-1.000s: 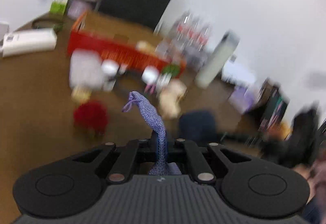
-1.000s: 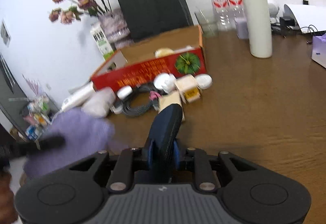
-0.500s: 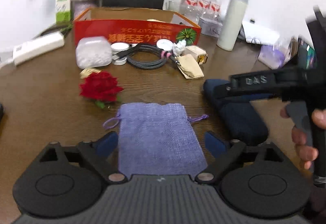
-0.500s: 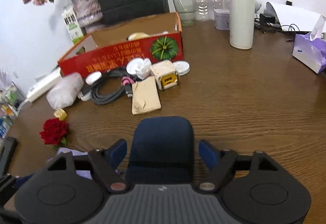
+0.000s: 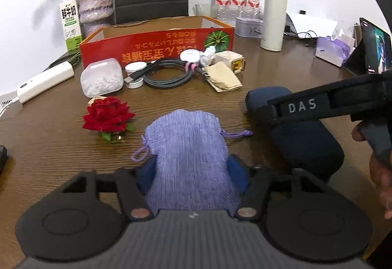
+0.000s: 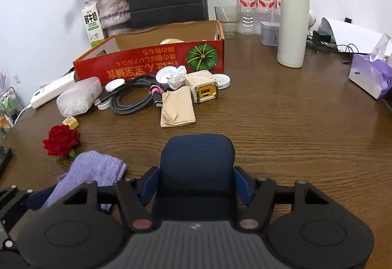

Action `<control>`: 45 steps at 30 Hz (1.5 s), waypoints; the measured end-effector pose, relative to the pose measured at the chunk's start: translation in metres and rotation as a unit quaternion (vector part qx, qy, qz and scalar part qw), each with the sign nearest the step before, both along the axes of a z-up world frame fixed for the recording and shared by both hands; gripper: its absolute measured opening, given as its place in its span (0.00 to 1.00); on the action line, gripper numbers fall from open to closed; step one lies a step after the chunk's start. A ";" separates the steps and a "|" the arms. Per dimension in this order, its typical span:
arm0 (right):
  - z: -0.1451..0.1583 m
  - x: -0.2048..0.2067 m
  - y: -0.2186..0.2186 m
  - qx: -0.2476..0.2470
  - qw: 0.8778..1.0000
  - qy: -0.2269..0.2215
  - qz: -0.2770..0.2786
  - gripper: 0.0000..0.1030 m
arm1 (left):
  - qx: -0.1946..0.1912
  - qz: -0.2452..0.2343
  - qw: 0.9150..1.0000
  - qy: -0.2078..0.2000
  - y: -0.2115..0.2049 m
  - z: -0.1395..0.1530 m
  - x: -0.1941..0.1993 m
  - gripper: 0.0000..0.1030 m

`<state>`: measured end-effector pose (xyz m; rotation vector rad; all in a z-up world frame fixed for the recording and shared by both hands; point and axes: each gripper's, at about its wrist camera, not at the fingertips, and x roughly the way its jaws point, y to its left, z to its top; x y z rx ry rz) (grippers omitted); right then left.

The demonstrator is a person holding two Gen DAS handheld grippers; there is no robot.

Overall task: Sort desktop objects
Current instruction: 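Lift the lavender pouch with the left tool while the right tool lifts the navy case, then lower the pouch and the navy case into the box and open both tools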

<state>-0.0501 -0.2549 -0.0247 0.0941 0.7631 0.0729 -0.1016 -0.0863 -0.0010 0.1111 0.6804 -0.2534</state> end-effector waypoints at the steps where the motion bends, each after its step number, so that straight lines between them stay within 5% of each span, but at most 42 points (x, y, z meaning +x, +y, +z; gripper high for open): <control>1: 0.000 -0.002 0.000 0.000 1.000 -0.003 -0.001 0.61 | 0.000 -0.003 1.000 0.000 -0.002 0.001 -0.002 0.44; 3: -0.001 -0.007 -0.001 -0.003 1.000 -0.010 -0.002 0.60 | 0.005 -0.009 1.000 0.000 -0.005 0.002 -0.006 0.11; 4: 0.000 -0.010 -0.001 -0.004 1.000 -0.012 -0.002 0.60 | 0.011 -0.009 1.000 0.001 -0.006 0.003 -0.009 0.09; 15: 0.025 -0.035 -0.006 0.019 0.998 -0.057 0.011 0.58 | -0.053 0.004 0.997 -0.049 0.025 0.052 -0.016 0.08; 25: 0.078 0.002 0.003 0.049 0.991 -0.113 0.045 0.58 | -0.106 0.031 0.990 -0.085 0.081 0.126 0.070 0.08; 31: 0.124 0.090 0.001 0.070 0.986 -0.138 0.057 0.58 | -0.109 0.060 0.989 -0.075 0.103 0.154 0.181 0.08; 37: 0.148 0.224 0.006 0.056 0.989 -0.131 0.047 0.58 | -0.099 0.108 0.988 -0.043 0.107 0.146 0.308 0.08; 45: 0.087 0.364 0.019 -0.037 0.997 -0.059 0.021 0.57 | -0.004 0.143 0.990 0.017 0.095 0.067 0.405 0.08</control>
